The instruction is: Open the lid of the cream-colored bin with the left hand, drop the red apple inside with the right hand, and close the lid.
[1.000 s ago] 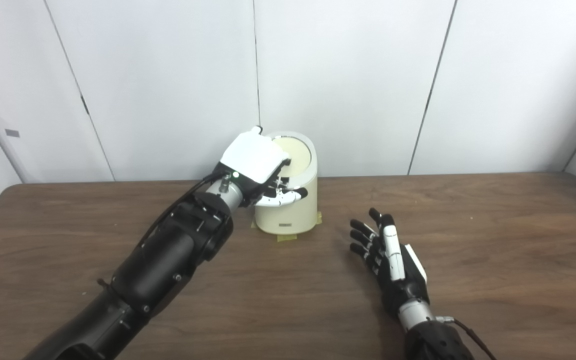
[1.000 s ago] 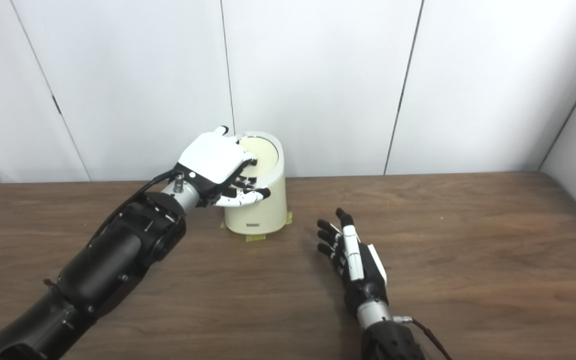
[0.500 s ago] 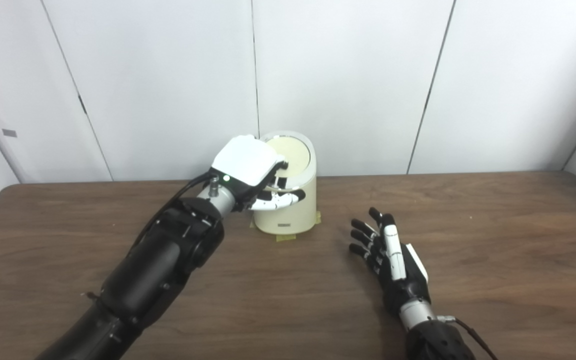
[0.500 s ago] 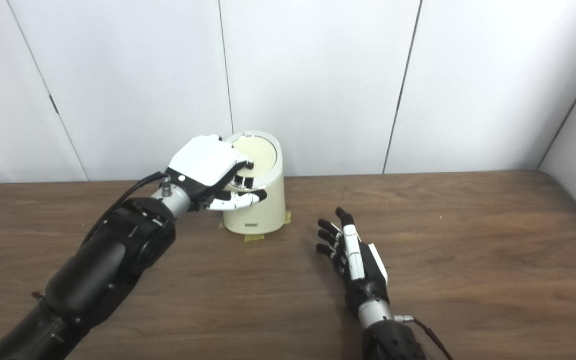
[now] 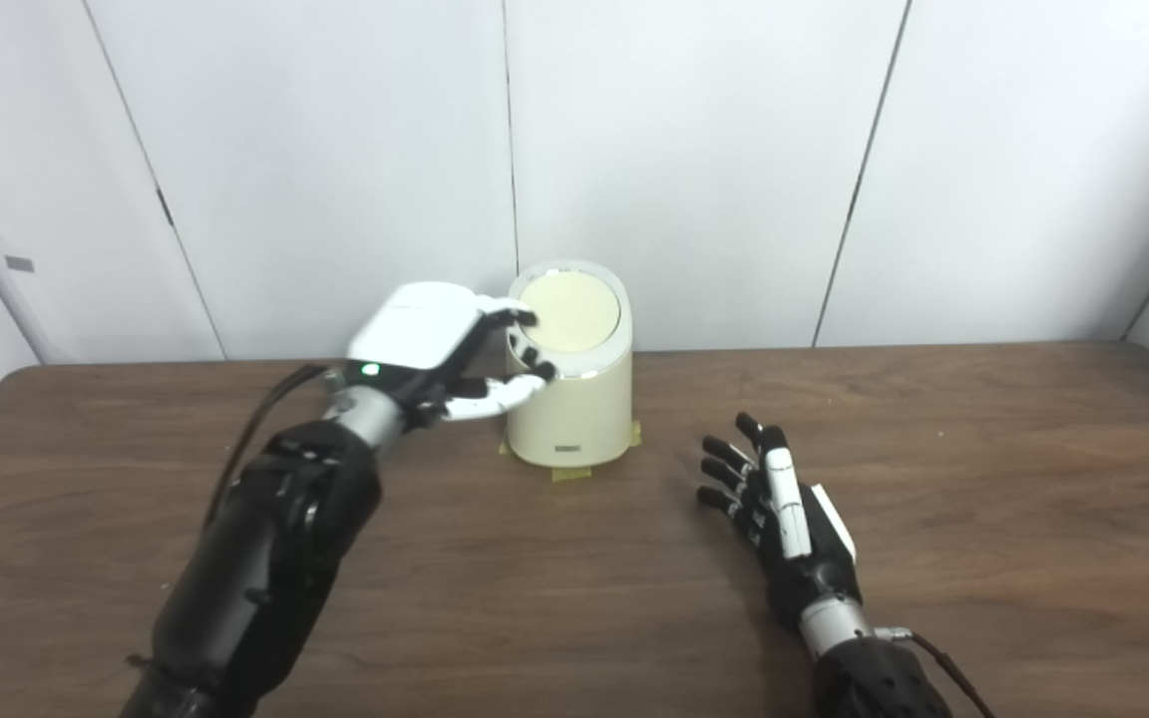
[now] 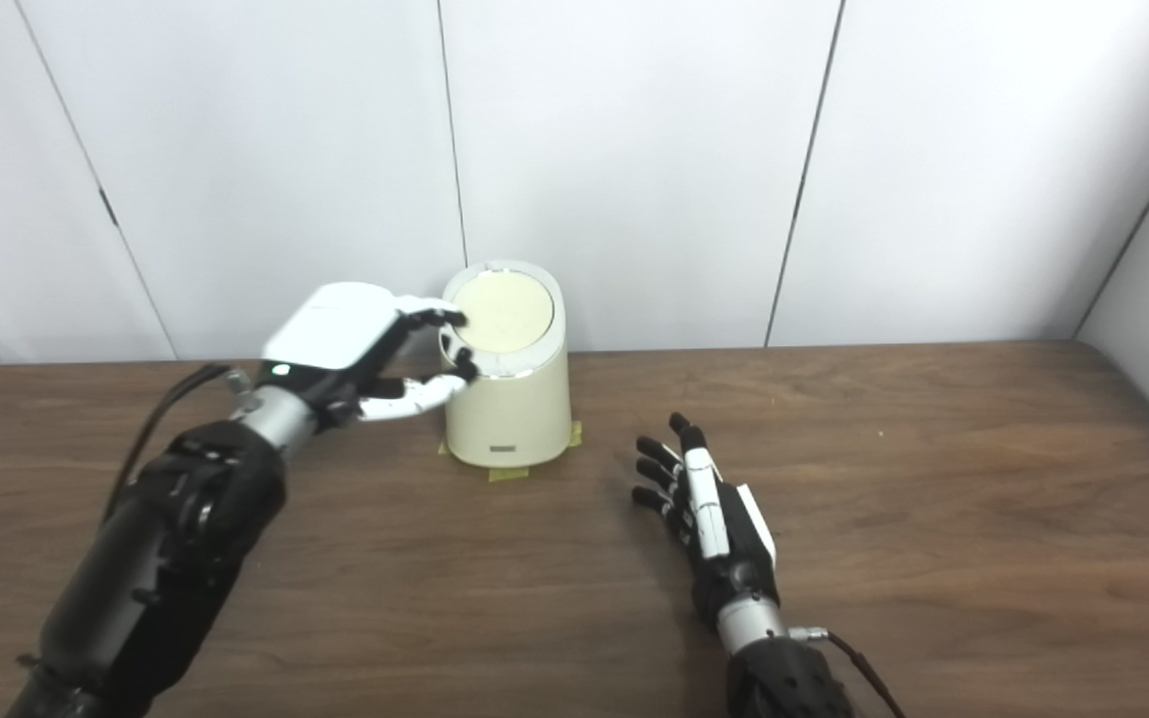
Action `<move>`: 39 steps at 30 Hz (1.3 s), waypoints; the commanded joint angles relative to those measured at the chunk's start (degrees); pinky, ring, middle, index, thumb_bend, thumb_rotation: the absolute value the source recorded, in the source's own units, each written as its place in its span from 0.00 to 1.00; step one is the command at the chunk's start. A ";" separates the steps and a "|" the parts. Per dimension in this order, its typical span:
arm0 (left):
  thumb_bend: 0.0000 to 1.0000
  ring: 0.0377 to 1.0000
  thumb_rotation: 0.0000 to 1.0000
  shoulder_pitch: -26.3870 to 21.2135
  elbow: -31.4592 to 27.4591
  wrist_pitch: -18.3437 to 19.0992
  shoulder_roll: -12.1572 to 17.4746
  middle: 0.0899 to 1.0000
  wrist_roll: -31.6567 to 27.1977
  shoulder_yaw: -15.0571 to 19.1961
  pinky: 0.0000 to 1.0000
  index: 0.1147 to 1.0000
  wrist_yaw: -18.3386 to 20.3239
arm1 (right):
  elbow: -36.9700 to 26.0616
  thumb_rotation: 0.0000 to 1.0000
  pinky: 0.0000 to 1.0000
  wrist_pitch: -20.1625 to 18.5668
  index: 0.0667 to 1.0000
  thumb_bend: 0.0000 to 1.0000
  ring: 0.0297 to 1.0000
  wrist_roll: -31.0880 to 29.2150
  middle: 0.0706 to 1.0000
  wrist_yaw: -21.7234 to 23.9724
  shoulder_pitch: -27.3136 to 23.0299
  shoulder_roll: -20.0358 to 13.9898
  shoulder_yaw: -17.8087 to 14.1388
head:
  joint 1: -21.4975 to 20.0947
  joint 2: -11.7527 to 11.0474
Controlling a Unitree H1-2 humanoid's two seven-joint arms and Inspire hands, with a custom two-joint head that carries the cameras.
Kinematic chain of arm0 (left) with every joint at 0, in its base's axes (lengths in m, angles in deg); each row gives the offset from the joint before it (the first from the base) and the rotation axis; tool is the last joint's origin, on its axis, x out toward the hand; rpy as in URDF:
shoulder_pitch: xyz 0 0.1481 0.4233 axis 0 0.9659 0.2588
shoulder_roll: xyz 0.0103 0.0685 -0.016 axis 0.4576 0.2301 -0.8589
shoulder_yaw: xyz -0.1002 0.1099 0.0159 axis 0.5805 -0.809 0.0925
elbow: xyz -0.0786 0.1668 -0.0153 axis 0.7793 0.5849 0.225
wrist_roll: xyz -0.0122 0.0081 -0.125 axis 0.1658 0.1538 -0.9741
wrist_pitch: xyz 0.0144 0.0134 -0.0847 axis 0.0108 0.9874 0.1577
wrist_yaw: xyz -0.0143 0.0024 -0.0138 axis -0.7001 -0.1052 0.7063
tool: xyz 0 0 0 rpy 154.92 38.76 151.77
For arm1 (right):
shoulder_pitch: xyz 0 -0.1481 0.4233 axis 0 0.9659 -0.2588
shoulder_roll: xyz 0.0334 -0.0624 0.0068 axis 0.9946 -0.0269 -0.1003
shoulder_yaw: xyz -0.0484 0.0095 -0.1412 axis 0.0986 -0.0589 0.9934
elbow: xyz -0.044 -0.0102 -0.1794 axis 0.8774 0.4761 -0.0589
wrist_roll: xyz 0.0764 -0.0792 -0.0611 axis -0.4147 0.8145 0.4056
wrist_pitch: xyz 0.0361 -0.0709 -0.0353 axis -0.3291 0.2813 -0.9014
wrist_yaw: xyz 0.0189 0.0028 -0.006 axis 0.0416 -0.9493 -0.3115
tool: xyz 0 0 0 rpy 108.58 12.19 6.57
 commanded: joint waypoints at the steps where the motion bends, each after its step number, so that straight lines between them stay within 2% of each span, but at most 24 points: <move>1: 0.38 0.76 0.69 -0.44 -2.84 0.39 -0.26 0.77 -1.91 1.44 0.67 0.76 -2.14 | -1.23 1.00 0.82 -0.06 0.95 0.57 0.87 -0.09 0.85 0.35 -1.43 -0.07 0.13 | -0.12 0.03; 4: 0.39 0.77 0.75 2.10 -4.59 2.86 -0.89 0.78 -3.85 2.93 0.68 0.76 -1.31 | -1.28 1.00 0.82 -0.23 0.95 0.57 0.86 -0.34 0.85 0.47 -1.37 -0.22 -0.01 | 0.11 0.30; 5: 0.38 0.77 0.70 3.26 -5.03 3.89 -1.51 0.78 -5.43 3.88 0.66 0.76 -1.26 | -1.31 1.00 0.82 -0.31 0.95 0.58 0.87 -0.34 0.85 0.47 -1.35 -0.30 -0.04 | 0.16 0.29; 6: 0.36 0.76 0.61 4.02 -5.30 4.61 -1.88 0.78 -6.61 4.46 0.65 0.76 -1.32 | -1.32 1.00 0.81 -0.37 0.95 0.58 0.86 -0.33 0.85 0.46 -1.34 -0.34 -0.05 | 0.16 0.29; 8: 0.34 0.76 0.54 5.80 -5.62 5.99 -3.06 0.78 -10.06 6.21 0.66 0.76 -1.56 | -1.51 1.00 0.81 -0.44 0.94 0.57 0.87 -0.32 0.86 0.58 -1.22 -0.54 -0.02 | -0.08 0.29; 11: 0.31 0.79 0.47 8.76 -5.46 8.21 -5.50 0.80 -16.91 10.12 0.71 0.78 -2.67 | -1.85 1.00 0.79 -0.29 0.94 0.55 0.87 -0.11 0.86 0.58 -1.02 -0.74 0.05 | -0.14 0.39; 13: 0.29 0.80 0.48 10.30 -5.12 8.92 -6.97 0.81 -21.32 12.59 0.74 0.79 -3.43 | -2.18 1.00 0.79 -0.36 0.94 0.55 0.87 0.05 0.86 0.55 -0.86 -0.88 0.12 | -0.18 0.48; 15: 0.27 0.81 0.58 11.66 -4.24 8.22 -7.77 0.80 -25.74 14.59 0.77 0.81 -4.17 | -2.38 1.00 0.79 -0.08 0.95 0.55 0.88 0.22 0.87 0.67 -0.72 -1.14 0.28 | -0.19 0.55; 19: 0.28 0.82 0.67 14.37 -3.50 7.77 -8.70 0.82 -31.16 16.90 0.77 0.82 -6.25 | -3.14 1.00 0.79 -0.22 0.95 0.56 0.88 0.89 0.88 0.61 -0.49 -1.69 0.59 | -0.23 0.84; 25: 0.28 0.84 0.81 18.90 -2.62 4.80 -9.27 0.85 -38.13 18.28 0.78 0.85 -8.52 | -2.34 1.00 0.79 3.45 0.95 0.56 0.90 1.95 0.89 1.22 -0.06 -3.28 0.81 | 0.01 1.24; 30: 0.33 0.82 0.81 21.65 -1.97 2.68 -10.69 0.85 -42.87 18.78 0.80 0.87 -10.63 | -1.68 1.00 0.79 6.30 0.93 0.58 0.90 3.57 0.89 -0.26 0.53 -3.25 0.80 | -0.04 1.47; 33: 0.36 0.84 0.86 23.08 -1.66 1.44 -10.83 0.86 -44.22 18.52 0.83 0.90 -11.51 | -1.20 1.00 0.81 8.52 0.92 0.57 0.91 4.23 0.89 -0.87 1.07 -3.02 0.51 | -0.16 1.70; 39: 0.37 0.85 0.86 25.26 2.38 -5.06 -10.76 0.89 -46.34 18.66 0.83 0.93 -13.20 | -1.62 1.00 0.84 8.68 0.91 0.55 0.93 5.01 0.90 -1.18 2.19 -3.47 0.27 | -0.05 1.91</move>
